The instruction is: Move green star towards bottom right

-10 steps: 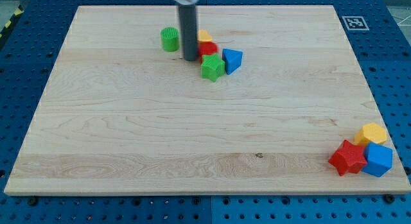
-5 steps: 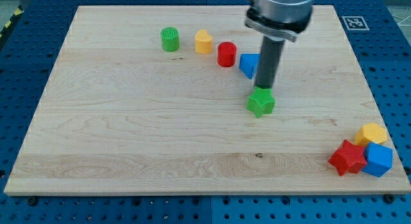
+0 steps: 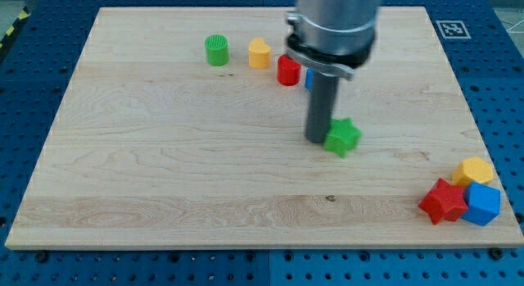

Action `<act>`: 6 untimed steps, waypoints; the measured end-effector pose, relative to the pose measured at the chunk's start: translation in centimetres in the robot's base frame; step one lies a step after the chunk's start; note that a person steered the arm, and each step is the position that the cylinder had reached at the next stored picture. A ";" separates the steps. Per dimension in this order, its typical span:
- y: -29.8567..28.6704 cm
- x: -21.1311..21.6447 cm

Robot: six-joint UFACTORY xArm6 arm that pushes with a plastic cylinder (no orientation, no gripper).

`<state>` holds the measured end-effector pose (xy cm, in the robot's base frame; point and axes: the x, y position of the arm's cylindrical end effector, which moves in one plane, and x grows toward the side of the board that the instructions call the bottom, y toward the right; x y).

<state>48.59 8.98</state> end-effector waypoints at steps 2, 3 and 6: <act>6.2 0.7; 5.5 -1.1; 11.2 1.2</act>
<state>49.83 20.19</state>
